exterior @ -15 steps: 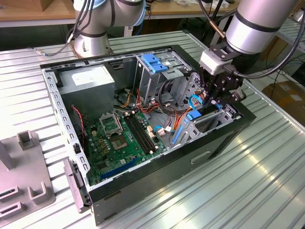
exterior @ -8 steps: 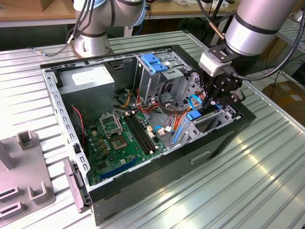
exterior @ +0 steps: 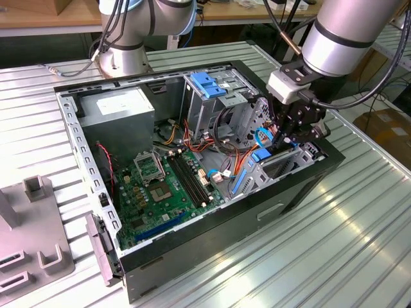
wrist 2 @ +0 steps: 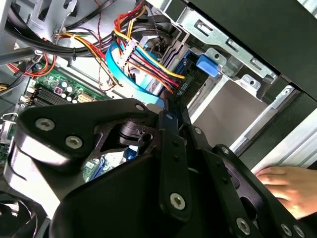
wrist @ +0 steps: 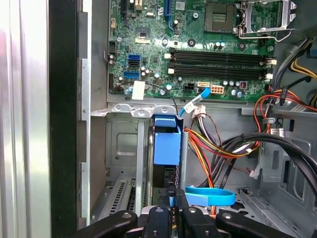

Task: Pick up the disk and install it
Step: 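Insert the second disk wire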

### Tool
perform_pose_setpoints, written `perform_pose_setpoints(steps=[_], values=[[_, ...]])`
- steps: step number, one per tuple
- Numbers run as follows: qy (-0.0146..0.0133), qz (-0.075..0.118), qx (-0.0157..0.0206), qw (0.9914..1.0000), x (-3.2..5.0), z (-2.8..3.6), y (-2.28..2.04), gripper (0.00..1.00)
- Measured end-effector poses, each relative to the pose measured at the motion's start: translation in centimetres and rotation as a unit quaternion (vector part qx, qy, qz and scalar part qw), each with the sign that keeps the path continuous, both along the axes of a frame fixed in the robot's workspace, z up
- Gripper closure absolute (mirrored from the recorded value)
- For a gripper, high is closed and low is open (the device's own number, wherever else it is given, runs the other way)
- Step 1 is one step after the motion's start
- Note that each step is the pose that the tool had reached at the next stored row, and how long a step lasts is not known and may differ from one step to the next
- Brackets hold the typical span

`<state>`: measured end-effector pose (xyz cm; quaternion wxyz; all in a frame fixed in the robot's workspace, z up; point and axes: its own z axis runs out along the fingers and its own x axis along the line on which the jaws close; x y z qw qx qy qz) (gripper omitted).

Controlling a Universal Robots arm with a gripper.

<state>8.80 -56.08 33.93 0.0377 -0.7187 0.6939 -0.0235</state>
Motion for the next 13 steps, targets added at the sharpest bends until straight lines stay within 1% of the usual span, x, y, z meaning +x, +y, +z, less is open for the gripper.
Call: perform_pose_setpoints(steps=[3, 4, 5, 7, 9, 10, 13], values=[[0.0000, 0.000, 0.0000, 1.00000, 0.00, -0.01, 0.00, 0.83], [-0.0002, 0.000, 0.0009, 1.00000, 0.01, -0.03, 0.01, 0.83], [-0.0001, 0.000, 0.0008, 1.00000, 0.00, 0.09, 0.01, 0.76], [0.0000, 0.000, -0.0001, 1.00000, 0.00, 0.69, 0.00, 0.76], [-0.0001, 0.000, 0.0002, 1.00000, 0.00, 1.24, 0.00, 0.76], [0.0000, 0.000, 0.0000, 1.00000, 0.00, 1.40, 0.00, 0.76], [0.0000, 0.000, 0.0002, 1.00000, 0.00, 1.42, 0.00, 0.76]])
